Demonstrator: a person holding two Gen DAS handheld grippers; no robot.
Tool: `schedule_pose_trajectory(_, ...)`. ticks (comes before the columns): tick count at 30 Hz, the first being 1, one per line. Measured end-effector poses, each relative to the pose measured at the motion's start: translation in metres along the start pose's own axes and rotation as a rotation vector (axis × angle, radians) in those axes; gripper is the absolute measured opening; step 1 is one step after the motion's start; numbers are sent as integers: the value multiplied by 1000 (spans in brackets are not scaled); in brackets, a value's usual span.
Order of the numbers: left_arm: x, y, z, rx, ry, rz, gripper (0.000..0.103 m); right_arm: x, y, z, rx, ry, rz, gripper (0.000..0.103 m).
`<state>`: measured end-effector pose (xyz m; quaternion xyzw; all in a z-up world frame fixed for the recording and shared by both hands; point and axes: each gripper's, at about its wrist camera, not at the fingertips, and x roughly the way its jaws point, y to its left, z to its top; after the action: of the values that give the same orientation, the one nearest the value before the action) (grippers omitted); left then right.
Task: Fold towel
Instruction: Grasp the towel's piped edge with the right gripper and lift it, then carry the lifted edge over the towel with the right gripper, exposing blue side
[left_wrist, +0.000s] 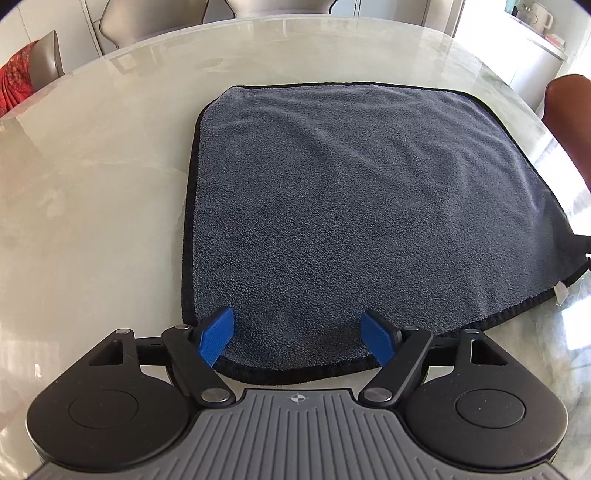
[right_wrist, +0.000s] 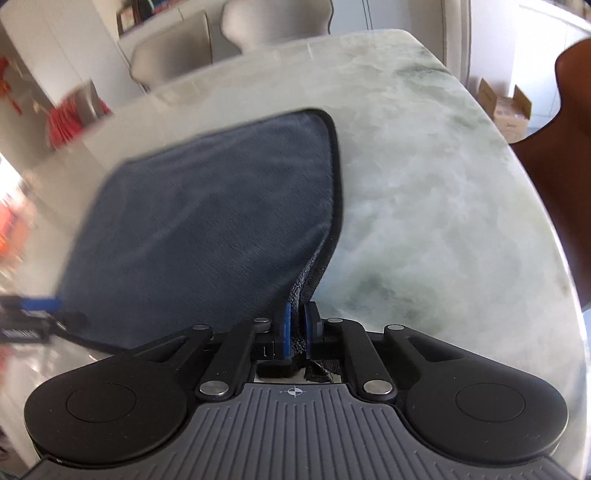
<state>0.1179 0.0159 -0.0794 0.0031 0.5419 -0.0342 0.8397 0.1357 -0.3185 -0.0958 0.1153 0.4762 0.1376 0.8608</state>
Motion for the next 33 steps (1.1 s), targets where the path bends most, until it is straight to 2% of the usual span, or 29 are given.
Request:
schedule_pose_trajectory(11, -18, 36, -5, -85, -43, -2, 79, 23, 96, 33, -120, 17, 311, 8)
schedule_pose_trajectory(18, -28, 69, -24, -171, -50, 15, 79, 58, 170, 40, -270, 96, 423, 8)
schedule_pose_trajectory(26, -34, 99, -43, -264, -53, 24, 79, 98, 221, 32, -357, 202, 443, 8)
schedule_pose_trajectory(33, -31, 103, -45, -281, -58, 21, 79, 116, 231, 13, -432, 276, 426, 10)
